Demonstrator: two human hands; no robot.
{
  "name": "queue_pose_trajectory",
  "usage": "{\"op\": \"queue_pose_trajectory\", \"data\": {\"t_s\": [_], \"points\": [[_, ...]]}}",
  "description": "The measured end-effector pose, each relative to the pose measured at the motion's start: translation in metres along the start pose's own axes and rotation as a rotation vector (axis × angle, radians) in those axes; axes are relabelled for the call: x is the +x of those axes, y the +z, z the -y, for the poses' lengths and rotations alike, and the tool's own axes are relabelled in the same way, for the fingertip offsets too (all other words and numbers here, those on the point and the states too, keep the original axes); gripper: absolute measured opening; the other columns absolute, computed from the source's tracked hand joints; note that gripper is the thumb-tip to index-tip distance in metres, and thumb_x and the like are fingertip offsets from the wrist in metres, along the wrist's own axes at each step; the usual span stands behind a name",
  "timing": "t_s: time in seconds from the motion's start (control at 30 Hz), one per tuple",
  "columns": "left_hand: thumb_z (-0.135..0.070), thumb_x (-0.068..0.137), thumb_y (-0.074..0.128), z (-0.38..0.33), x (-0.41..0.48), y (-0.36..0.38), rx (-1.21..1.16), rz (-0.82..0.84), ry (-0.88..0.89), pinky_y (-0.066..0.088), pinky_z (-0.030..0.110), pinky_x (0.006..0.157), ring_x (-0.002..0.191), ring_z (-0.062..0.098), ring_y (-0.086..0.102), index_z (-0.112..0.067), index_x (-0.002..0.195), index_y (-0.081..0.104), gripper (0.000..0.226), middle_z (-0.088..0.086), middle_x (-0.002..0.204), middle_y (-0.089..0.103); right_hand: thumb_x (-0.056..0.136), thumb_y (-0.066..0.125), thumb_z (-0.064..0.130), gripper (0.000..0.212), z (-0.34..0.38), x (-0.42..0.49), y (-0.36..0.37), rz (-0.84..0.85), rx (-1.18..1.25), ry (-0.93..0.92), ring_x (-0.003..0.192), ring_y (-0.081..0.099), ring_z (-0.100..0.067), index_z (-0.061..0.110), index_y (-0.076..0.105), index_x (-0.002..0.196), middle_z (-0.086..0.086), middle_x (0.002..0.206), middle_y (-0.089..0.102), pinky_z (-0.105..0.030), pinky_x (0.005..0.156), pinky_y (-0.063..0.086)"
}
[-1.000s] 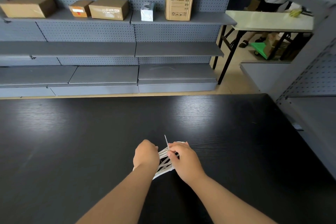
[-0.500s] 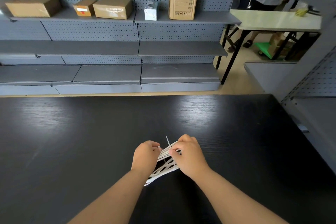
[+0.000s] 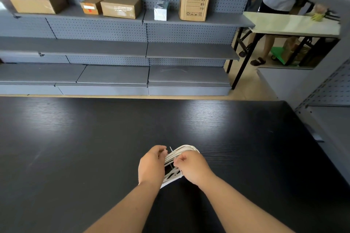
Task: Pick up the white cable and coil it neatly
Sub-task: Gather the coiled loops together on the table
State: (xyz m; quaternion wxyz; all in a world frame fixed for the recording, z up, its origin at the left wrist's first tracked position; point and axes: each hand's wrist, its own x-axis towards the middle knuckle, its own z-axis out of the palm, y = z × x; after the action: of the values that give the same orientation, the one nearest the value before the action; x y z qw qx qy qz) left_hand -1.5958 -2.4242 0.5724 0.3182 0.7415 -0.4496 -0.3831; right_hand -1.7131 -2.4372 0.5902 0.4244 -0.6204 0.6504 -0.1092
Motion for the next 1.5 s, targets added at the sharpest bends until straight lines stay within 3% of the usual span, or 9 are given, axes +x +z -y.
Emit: {"op": "queue_pose_trajectory", "data": {"t_s": [0.07,0.2,0.33,0.43,0.5,0.63,0.83,1.27,1.5], "points": [[-0.023,0.093,0.051,-0.001,0.002,-0.001,0.02,0.006,-0.025,0.039,0.02,0.068,0.083,0.009,0.056,-0.02,0.111,0.06,0.021,-0.005,0.095,0.067,0.09,0.053,0.022,0.025,0.0,0.001,0.002,-0.003,0.064,0.03,0.072,0.053,-0.015,0.009,0.065,0.072,-0.007,0.074,0.061,-0.027,0.065,0.041],[-0.02,0.09,0.055,-0.003,0.009,-0.006,0.028,0.042,-0.057,0.04,0.018,0.06,0.075,0.006,0.057,-0.017,0.101,0.066,0.016,-0.01,0.08,0.062,0.084,0.056,0.017,0.023,0.003,0.002,0.003,-0.006,0.145,0.088,0.07,0.052,-0.017,-0.001,0.069,0.087,-0.006,0.074,0.058,-0.028,0.065,0.041],[-0.02,0.089,0.057,-0.002,0.012,-0.006,0.039,0.057,-0.045,0.04,0.017,0.058,0.071,0.009,0.057,-0.022,0.085,0.064,0.009,-0.011,0.077,0.063,0.078,0.06,0.01,0.027,0.004,0.004,0.001,0.02,0.161,0.125,0.084,0.064,-0.023,0.017,0.056,0.052,-0.011,0.083,0.068,-0.027,0.068,0.042],[-0.022,0.09,0.056,-0.001,0.012,-0.005,0.046,0.058,-0.029,0.036,0.017,0.054,0.064,0.005,0.052,-0.024,0.081,0.062,0.011,-0.01,0.076,0.063,0.076,0.062,0.01,0.037,0.003,0.008,0.001,0.028,0.145,0.137,0.101,0.064,-0.029,0.017,0.044,0.045,-0.016,0.089,0.069,-0.028,0.07,0.04],[-0.022,0.09,0.056,0.0,0.012,-0.005,0.048,0.058,-0.021,0.036,0.018,0.053,0.062,0.005,0.051,-0.023,0.081,0.062,0.011,-0.011,0.075,0.062,0.077,0.063,0.01,0.038,0.004,0.009,0.0,0.042,0.135,0.141,0.098,0.065,-0.028,0.017,0.043,0.045,-0.011,0.078,0.061,-0.028,0.071,0.041],[-0.021,0.09,0.057,0.0,0.011,-0.007,0.036,0.07,-0.015,0.042,0.018,0.061,0.076,0.016,0.061,-0.021,0.084,0.065,0.01,-0.005,0.082,0.067,0.076,0.064,0.008,0.035,0.007,0.009,-0.002,0.061,0.15,0.155,0.097,0.064,-0.023,0.019,0.047,0.048,-0.006,0.083,0.063,-0.029,0.078,0.045],[-0.019,0.09,0.058,0.001,0.011,-0.008,0.033,0.089,-0.001,0.043,0.019,0.062,0.083,0.021,0.064,-0.02,0.085,0.067,0.01,-0.002,0.086,0.069,0.078,0.063,0.008,0.027,0.009,0.008,-0.005,0.103,0.189,0.163,0.061,0.045,-0.006,0.022,0.054,0.056,0.008,0.062,0.05,-0.018,0.057,0.036],[-0.018,0.09,0.058,0.003,0.013,-0.009,0.013,0.114,0.004,0.043,0.018,0.062,0.083,0.021,0.063,-0.022,0.083,0.066,0.011,-0.002,0.087,0.07,0.079,0.062,0.01,0.021,0.009,0.008,-0.007,0.133,0.213,0.18,0.064,0.046,-0.008,0.021,0.056,0.061,0.006,0.065,0.05,-0.019,0.059,0.036],[-0.019,0.089,0.059,0.004,0.015,-0.007,-0.006,0.094,-0.01,0.042,0.021,0.062,0.073,0.016,0.057,-0.02,0.086,0.067,0.009,-0.001,0.084,0.07,0.077,0.059,0.009,0.004,0.009,0.005,-0.01,0.171,0.186,0.16,0.075,0.045,-0.017,0.012,0.058,0.076,-0.005,0.073,0.047,-0.027,0.071,0.036]]}}
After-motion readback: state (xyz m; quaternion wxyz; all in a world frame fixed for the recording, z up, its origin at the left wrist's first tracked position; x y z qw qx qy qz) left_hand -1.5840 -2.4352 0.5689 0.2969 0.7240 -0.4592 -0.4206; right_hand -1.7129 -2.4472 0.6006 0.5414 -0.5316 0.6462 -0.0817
